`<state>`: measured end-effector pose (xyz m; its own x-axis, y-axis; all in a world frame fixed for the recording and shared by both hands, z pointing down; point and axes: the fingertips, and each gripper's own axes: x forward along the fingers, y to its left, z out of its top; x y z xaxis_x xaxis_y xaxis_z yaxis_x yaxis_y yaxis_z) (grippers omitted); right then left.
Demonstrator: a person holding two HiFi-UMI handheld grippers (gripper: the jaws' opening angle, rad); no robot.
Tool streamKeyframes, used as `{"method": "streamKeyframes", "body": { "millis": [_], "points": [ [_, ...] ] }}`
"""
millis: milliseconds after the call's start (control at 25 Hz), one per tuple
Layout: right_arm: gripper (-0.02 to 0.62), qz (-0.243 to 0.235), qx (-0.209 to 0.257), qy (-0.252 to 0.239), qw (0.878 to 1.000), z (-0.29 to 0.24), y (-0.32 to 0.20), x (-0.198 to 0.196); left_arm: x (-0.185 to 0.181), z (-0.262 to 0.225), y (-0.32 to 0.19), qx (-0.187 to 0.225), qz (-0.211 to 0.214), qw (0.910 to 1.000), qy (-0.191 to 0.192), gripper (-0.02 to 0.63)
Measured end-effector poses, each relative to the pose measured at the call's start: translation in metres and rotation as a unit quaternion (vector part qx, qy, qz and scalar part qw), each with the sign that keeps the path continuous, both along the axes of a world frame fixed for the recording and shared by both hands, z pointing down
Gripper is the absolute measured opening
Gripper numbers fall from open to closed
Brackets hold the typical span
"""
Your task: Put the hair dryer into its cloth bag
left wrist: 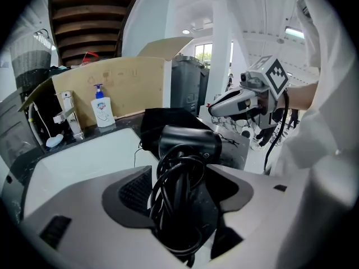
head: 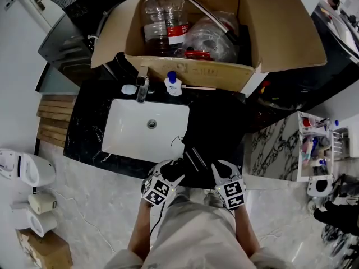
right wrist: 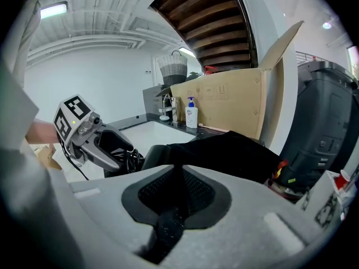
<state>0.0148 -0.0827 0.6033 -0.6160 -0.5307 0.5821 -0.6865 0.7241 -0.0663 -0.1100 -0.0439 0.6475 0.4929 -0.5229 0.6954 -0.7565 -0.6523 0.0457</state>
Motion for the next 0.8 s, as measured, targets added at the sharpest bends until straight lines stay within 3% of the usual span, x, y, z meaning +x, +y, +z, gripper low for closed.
{"method": "streamKeyframes", "body": {
  "millis": [400,680,760,800],
  "points": [
    [0.026,-0.022,-0.007,0.005,1.0,0.008,0.007,-0.007,-0.005,0.028,-0.001,-0.027,0.025,0.9974,-0.061,0.293],
    [0.026,-0.026,-0.007,0.006,1.0,0.009,0.006,-0.011,-0.008,0.046,-0.002,-0.045,0.045,0.9898,-0.127,0.291],
    [0.026,-0.023,-0.007,0.004,1.0,0.007,0.004,-0.011,-0.008,0.046,-0.002,-0.045,0.049,0.9893,-0.13,0.22],
    [0.026,-0.021,-0.008,0.002,1.0,0.006,0.003,-0.011,-0.008,0.046,-0.001,-0.046,0.052,0.9891,-0.13,0.216]
  ]
}}
